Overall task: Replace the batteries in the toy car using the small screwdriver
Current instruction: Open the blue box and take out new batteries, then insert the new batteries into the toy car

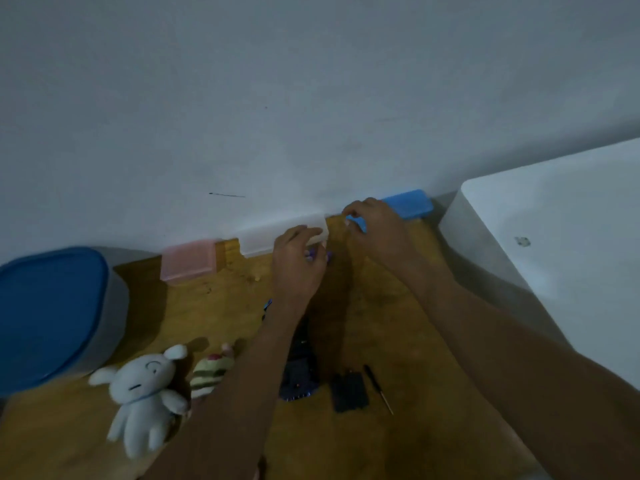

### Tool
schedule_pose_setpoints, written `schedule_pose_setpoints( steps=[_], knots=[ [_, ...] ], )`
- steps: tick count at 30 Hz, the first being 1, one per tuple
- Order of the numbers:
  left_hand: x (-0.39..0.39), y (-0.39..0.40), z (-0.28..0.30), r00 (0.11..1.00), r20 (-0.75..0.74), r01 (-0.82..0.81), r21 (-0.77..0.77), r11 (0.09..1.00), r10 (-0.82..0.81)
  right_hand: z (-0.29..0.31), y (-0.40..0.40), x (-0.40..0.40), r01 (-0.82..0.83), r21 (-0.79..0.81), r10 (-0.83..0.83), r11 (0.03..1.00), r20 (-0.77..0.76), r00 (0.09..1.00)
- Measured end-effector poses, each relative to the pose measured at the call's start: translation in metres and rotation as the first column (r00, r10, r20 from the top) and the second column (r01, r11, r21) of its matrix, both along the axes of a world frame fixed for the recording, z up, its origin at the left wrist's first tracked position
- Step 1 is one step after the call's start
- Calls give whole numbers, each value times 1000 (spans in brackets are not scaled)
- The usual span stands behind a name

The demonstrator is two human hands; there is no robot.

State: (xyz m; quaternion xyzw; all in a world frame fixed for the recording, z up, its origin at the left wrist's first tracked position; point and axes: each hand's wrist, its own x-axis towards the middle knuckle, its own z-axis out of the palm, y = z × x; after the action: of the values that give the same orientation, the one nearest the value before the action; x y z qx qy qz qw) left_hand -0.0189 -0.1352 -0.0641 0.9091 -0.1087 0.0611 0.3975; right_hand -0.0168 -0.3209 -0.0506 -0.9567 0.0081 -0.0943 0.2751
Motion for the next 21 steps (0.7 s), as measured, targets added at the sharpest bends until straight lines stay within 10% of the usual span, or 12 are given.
schedule_pose_setpoints(
  steps=[9, 21],
  knots=[
    [-52, 90, 10, 937, -316, 111, -135, 985, -149, -32, 74, -13, -308, -208, 268, 928, -199, 943],
    [-101, 110, -2, 790, -572, 178, -132, 975, -221, -65, 92, -18, -197, -413, 161, 889, -120, 980]
  ],
)
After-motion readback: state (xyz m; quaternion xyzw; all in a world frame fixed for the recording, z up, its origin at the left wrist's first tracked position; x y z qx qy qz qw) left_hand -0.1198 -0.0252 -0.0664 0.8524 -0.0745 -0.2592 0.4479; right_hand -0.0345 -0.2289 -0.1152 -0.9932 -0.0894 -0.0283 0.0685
